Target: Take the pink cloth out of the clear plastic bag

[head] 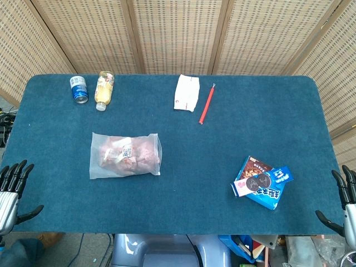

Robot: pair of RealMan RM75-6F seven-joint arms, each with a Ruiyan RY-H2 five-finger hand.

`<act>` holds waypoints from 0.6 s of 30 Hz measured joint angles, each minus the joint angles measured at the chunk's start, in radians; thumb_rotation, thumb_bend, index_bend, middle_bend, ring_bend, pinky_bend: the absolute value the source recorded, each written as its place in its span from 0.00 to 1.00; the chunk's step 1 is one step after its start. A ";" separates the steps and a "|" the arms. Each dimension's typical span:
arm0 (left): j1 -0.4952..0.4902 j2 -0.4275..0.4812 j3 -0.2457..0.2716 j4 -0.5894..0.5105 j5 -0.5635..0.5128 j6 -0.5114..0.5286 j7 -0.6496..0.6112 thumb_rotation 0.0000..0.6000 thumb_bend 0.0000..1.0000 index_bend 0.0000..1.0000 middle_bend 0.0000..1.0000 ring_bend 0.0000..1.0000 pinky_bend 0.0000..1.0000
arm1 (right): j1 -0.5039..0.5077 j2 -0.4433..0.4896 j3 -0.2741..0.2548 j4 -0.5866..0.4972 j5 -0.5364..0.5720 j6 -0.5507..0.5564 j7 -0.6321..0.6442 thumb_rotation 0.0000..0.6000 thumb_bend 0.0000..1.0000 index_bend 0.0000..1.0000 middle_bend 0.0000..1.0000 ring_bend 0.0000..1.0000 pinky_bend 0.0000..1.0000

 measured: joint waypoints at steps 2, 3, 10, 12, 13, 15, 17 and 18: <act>0.000 0.000 0.000 0.001 0.000 0.000 -0.001 1.00 0.11 0.00 0.00 0.00 0.00 | -0.001 0.000 0.000 0.001 0.000 0.001 0.000 1.00 0.00 0.00 0.00 0.00 0.00; 0.000 0.000 0.000 0.001 0.000 0.000 -0.001 1.00 0.11 0.00 0.00 0.00 0.00 | -0.001 0.000 0.000 0.001 0.000 0.000 0.000 1.00 0.00 0.00 0.00 0.00 0.00; -0.011 -0.006 -0.006 0.005 -0.012 -0.023 0.001 1.00 0.11 0.00 0.00 0.00 0.00 | -0.003 0.001 0.000 -0.001 -0.001 0.005 0.002 1.00 0.00 0.00 0.00 0.00 0.00; -0.024 -0.010 -0.014 0.008 -0.019 -0.042 -0.001 1.00 0.11 0.00 0.00 0.00 0.00 | -0.003 0.002 0.000 -0.001 0.001 0.003 0.003 1.00 0.00 0.00 0.00 0.00 0.00; -0.036 -0.014 -0.021 0.010 -0.026 -0.059 -0.002 1.00 0.11 0.00 0.00 0.00 0.00 | -0.002 0.002 0.001 0.000 0.003 0.001 0.004 1.00 0.00 0.00 0.00 0.00 0.00; -0.058 -0.021 -0.033 0.012 -0.039 -0.091 -0.002 1.00 0.11 0.00 0.00 0.00 0.00 | 0.000 0.003 0.003 0.000 0.010 -0.003 0.004 1.00 0.00 0.00 0.00 0.00 0.00; -0.091 -0.031 -0.050 0.015 -0.055 -0.137 -0.001 1.00 0.11 0.00 0.00 0.00 0.00 | 0.002 0.003 0.005 -0.001 0.016 -0.008 0.004 1.00 0.00 0.00 0.00 0.00 0.00; -0.108 -0.037 -0.058 0.017 -0.061 -0.160 0.001 1.00 0.11 0.00 0.00 0.00 0.00 | 0.003 0.003 0.006 -0.001 0.020 -0.012 0.003 1.00 0.00 0.00 0.00 0.00 0.00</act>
